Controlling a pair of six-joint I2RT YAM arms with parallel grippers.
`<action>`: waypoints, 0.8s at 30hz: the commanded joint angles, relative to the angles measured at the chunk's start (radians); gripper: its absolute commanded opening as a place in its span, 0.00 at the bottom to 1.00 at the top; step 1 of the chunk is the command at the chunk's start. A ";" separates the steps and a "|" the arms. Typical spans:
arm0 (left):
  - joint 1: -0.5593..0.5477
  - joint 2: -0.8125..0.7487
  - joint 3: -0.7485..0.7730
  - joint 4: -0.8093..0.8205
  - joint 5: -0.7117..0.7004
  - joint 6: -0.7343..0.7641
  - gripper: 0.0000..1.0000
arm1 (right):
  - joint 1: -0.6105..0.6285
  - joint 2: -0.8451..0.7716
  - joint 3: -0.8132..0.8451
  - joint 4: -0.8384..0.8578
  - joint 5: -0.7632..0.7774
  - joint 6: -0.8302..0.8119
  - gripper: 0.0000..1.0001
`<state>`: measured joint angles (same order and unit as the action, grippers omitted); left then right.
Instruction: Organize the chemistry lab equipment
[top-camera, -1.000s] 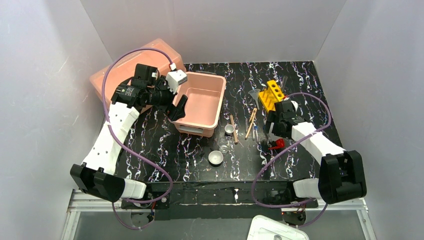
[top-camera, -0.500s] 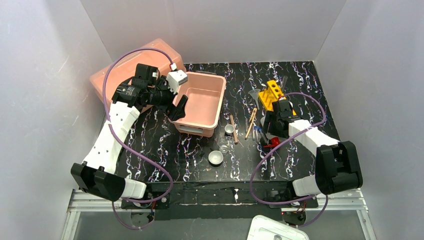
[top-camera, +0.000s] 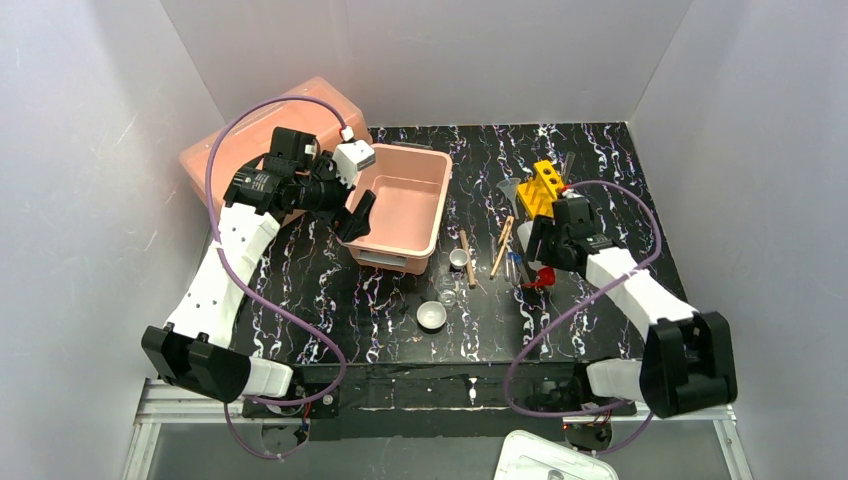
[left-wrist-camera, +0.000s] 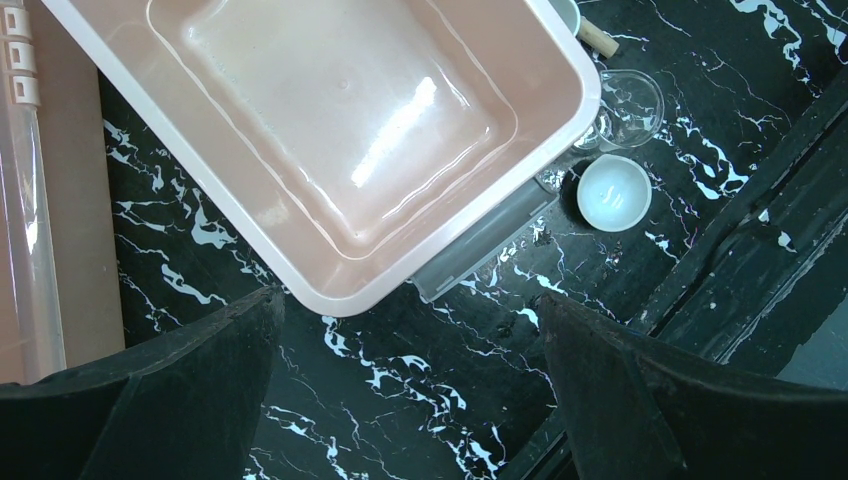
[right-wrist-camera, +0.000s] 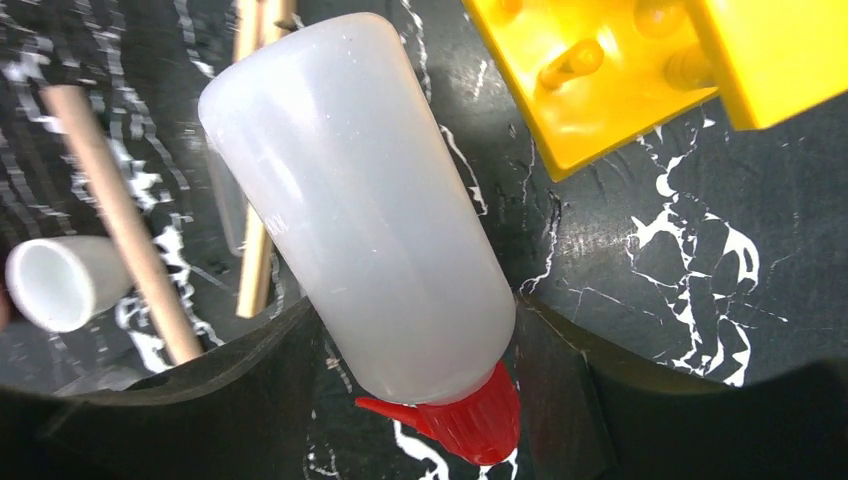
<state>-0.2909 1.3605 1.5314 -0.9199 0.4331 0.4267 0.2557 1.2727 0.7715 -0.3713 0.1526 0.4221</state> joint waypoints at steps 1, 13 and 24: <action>0.004 -0.010 0.012 -0.005 0.012 0.000 0.98 | 0.049 -0.131 0.076 -0.059 -0.049 -0.001 0.41; 0.027 0.045 0.012 0.059 0.015 -0.145 0.98 | 0.192 -0.003 0.568 -0.154 -0.249 -0.039 0.39; 0.054 0.007 -0.051 0.068 -0.002 -0.126 0.98 | 0.352 0.754 1.394 -0.242 -0.374 -0.085 0.41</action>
<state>-0.2593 1.4160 1.5099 -0.8398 0.4278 0.2890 0.5680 1.8253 1.9516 -0.5382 -0.1522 0.3615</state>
